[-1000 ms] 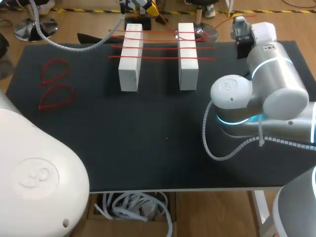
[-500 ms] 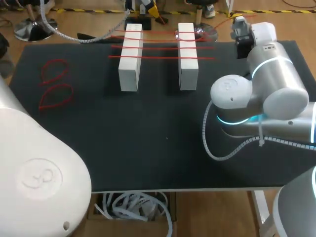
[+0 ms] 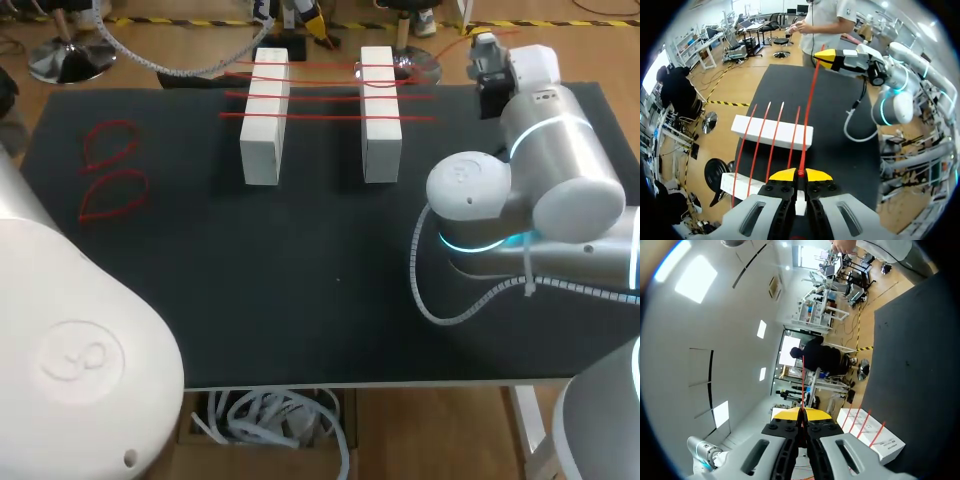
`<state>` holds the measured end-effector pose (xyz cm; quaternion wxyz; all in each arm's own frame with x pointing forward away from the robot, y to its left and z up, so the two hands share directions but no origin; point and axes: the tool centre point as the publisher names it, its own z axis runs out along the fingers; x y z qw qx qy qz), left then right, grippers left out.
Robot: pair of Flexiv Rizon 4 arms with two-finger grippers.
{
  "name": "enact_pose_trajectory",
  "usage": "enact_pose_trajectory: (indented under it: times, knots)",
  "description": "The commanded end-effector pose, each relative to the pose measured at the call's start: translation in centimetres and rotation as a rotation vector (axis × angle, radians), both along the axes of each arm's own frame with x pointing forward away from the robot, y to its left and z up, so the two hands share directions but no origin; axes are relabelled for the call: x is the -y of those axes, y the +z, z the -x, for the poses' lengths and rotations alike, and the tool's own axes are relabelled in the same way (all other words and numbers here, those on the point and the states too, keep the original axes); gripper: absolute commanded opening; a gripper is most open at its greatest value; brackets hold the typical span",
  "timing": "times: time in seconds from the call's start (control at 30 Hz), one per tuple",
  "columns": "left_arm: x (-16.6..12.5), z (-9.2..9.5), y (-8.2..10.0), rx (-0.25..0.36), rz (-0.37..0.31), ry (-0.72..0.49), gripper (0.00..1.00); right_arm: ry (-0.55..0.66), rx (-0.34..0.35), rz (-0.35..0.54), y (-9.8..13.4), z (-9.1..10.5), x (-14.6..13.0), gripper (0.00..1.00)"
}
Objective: Grab the tape and strap the tape.
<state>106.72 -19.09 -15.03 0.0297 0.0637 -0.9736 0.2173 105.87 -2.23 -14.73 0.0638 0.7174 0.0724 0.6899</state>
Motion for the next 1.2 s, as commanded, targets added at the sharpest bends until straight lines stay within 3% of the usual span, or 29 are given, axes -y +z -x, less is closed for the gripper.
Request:
enact_pose_trajectory:
  times: [0.03,0.33,0.7,1.03,1.2]
  knots:
    - [0.3,-0.2,0.1,-0.012,-0.026,0.000,0.00,-0.001,-0.009,0.002,0.3,0.1,0.0,0.00]
    - [0.2,-0.4,0.0,-0.032,-0.078,0.036,0.00,-0.001,-0.009,0.002,0.3,0.1,0.0,0.00]
    - [0.0,-0.5,-0.3,-0.053,-0.080,0.053,0.00,-0.001,-0.009,0.002,0.3,0.1,0.0,0.00]
    - [0.6,-0.1,1.7,-0.018,-0.082,0.077,0.00,-0.001,-0.009,0.002,0.3,0.1,0.0,0.00]
    - [0.9,0.0,1.5,-0.031,-0.083,0.073,0.00,-0.001,-0.009,0.002,0.3,0.1,0.0,0.00]
